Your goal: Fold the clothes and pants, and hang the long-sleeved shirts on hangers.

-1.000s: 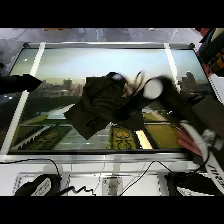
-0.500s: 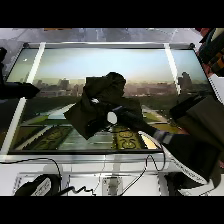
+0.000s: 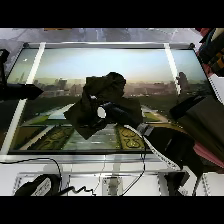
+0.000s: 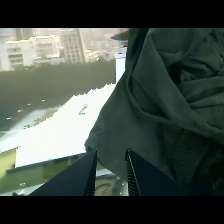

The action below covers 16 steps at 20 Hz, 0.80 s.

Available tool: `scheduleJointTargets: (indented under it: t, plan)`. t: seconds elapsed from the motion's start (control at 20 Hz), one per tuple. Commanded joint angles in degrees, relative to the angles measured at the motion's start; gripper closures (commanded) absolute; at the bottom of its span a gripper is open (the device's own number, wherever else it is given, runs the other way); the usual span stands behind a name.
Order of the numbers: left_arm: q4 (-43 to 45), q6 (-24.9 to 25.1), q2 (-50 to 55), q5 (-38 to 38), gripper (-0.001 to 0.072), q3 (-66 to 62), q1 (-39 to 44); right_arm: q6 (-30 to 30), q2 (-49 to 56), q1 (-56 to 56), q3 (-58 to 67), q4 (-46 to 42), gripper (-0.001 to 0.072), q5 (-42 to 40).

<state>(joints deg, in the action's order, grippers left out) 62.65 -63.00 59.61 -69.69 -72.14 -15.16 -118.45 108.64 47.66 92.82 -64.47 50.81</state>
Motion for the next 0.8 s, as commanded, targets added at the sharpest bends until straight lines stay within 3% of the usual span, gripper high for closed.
scheduleJointTargets:
  t: [0.0,0.1,0.15,0.35,0.55,0.65,0.75]
  plan:
    - [-0.17,-0.04,0.00,-0.02,0.0495,0.02,-0.04,-7.10,2.27,-1.33,2.40,-4.39,0.0386,4.70]
    - [-0.17,-1.09,0.00,-0.04,0.0495,0.02,0.02,-6.40,2.23,-1.60,3.54,-4.70,0.0657,4.72]
    - [-0.15,-1.86,0.00,-0.28,0.0496,0.02,0.02,-4.66,2.16,-1.60,5.14,-5.66,0.0679,4.85]
    - [-0.17,-2.21,-1.01,-2.16,0.0499,1.64,-1.25,-1.11,0.20,-4.17,14.84,-17.55,0.0680,14.75]
    - [-1.99,-2.19,-5.60,-0.63,0.0499,13.38,-2.12,4.52,-5.01,-8.55,16.46,-19.19,0.0681,16.63]
    - [-9.14,-2.01,-7.17,0.33,0.0499,21.53,-2.08,9.18,-7.50,-10.29,16.46,-20.04,0.0682,17.62]
    - [-18.69,1.95,-8.13,0.68,0.0499,29.88,-2.05,11.54,-9.77,-12.63,16.44,-20.65,0.0682,18.60]
